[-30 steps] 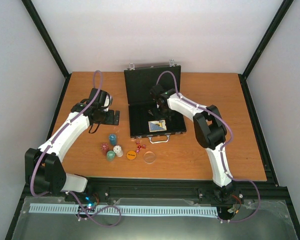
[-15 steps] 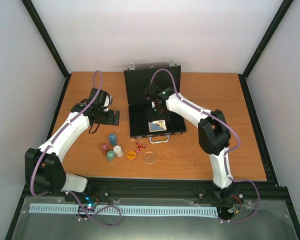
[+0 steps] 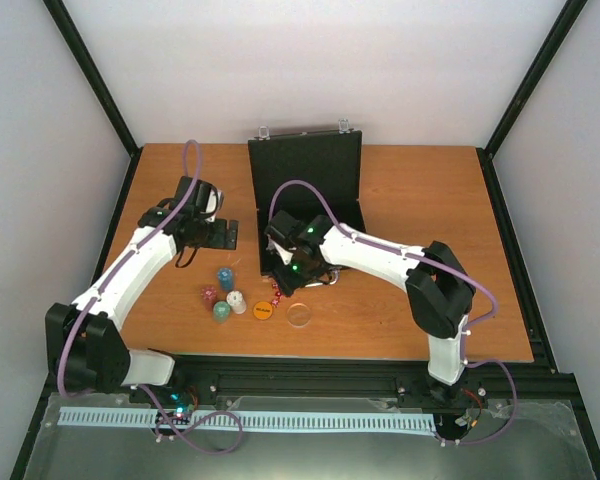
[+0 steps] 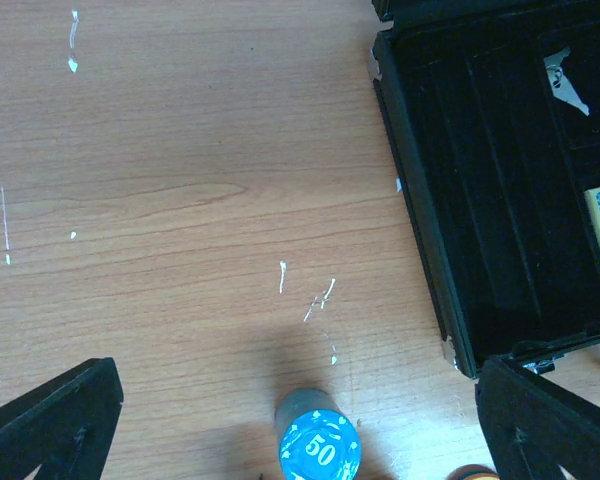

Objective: Pack up texas hold em set

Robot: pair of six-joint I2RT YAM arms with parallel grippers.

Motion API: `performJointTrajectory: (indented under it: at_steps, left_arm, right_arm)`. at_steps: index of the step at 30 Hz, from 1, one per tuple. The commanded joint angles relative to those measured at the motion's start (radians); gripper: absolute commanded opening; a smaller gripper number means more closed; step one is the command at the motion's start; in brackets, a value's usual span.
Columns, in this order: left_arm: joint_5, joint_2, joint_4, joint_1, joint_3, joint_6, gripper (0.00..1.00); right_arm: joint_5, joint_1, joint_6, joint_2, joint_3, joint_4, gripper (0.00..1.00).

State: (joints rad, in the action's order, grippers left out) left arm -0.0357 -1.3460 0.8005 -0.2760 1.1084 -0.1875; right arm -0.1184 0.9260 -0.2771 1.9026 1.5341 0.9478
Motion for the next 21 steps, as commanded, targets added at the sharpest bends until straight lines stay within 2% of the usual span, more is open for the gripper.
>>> performJointTrajectory:
  at_steps: [1, 21]
  left_arm:
    - [-0.01, 0.048, -0.006, -0.004, 0.012, -0.016, 1.0]
    - [-0.024, 0.099, 0.01, -0.003, -0.032, -0.025, 1.0]
  right_arm:
    - [-0.054, 0.012, 0.013, -0.003, -0.053, -0.075, 0.64]
    - [0.006, 0.019, 0.183, 0.096, -0.096, -0.166, 0.57]
